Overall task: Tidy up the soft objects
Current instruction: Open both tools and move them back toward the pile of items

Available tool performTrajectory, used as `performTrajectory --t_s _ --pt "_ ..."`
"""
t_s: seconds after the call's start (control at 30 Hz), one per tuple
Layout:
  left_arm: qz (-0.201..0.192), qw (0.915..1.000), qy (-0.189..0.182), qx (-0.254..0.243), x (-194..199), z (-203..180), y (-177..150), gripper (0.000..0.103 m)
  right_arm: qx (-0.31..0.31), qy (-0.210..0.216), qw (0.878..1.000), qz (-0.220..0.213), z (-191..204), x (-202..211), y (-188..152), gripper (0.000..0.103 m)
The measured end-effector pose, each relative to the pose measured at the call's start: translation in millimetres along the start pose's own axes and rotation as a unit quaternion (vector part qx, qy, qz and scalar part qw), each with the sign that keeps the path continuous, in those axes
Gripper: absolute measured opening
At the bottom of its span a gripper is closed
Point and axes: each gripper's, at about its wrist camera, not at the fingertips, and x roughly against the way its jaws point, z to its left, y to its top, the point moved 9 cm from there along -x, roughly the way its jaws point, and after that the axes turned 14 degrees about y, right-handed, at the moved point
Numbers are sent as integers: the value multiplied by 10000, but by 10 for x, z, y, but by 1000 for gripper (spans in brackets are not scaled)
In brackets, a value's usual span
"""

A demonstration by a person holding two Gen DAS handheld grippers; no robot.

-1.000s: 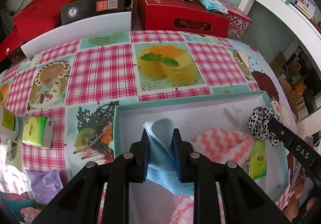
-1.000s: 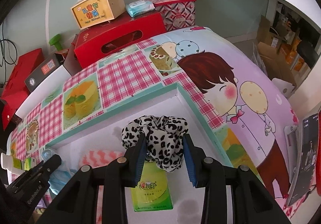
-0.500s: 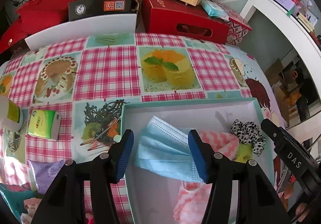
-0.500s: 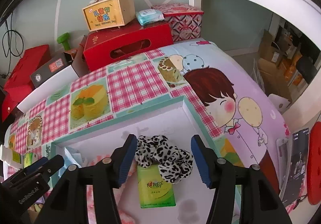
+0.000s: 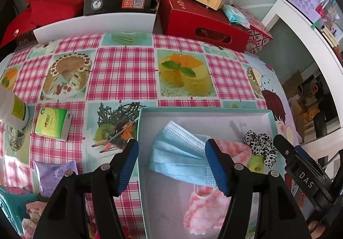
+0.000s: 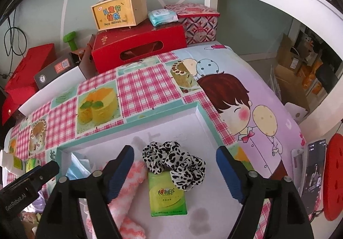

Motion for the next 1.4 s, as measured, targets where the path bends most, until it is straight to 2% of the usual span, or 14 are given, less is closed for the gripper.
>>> performTrajectory --t_s 0.07,0.13,0.2,0.5,0.77,0.97,1.4 --pt "24 10000 -12 4 -17 4 -2 67 -10 -30 10000 29 -12 -14 -9 90" --pt "15 10000 9 37 -31 19 5 83 4 -67 10000 14 -22 -21 -12 99" --pt "-24 9999 41 97 -45 45 22 88 1 -107 9999 -21 -35 -15 -12 103" --pt "32 9996 186 192 -111 138 17 88 -172 -203 9995 175 -133 -80 -79 103" --pt "-41 9997 139 220 -69 150 30 88 -102 -231 9994 232 -114 -79 -90 103" --pt "-122 9994 156 282 36 221 62 88 75 -191 9996 192 26 -21 -62 103" --pt "-131 9978 566 308 235 636 42 88 396 83 9989 249 435 65 -95 103"
